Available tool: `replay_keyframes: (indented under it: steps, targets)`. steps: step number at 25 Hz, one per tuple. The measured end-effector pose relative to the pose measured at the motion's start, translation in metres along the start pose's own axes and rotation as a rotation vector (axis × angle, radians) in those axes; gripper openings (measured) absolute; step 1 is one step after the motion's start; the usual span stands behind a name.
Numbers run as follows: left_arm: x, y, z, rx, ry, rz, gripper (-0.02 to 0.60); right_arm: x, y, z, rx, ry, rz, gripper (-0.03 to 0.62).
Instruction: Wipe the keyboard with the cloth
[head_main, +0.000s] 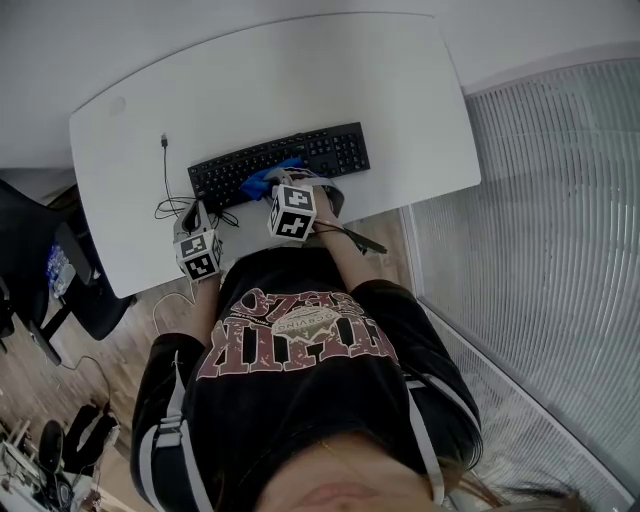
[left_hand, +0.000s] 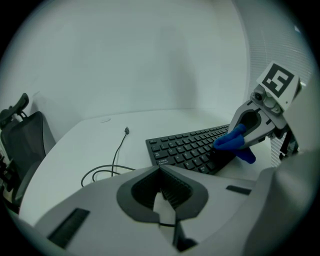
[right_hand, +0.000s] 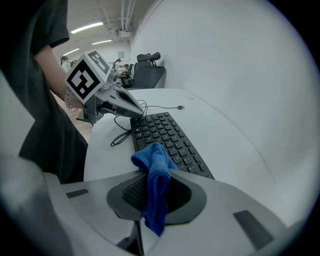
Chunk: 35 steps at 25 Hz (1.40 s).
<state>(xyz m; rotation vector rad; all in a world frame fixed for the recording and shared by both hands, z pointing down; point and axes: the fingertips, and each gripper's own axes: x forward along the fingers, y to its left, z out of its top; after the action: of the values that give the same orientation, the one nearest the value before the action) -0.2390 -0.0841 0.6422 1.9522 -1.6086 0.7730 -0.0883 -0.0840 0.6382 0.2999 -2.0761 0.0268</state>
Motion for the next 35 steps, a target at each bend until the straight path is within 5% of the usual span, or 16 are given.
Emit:
replay_keyframes:
  steps: [15, 35]
  targets:
    - [0.002, 0.0, -0.001, -0.001, 0.004, 0.022, 0.029, -0.029, -0.019, -0.06, 0.1, 0.049, -0.017, 0.064]
    - [0.003, 0.0, -0.003, -0.022, -0.005, 0.081, 0.029, -0.076, -0.053, -0.159, 0.361, 0.086, -0.132, 0.064]
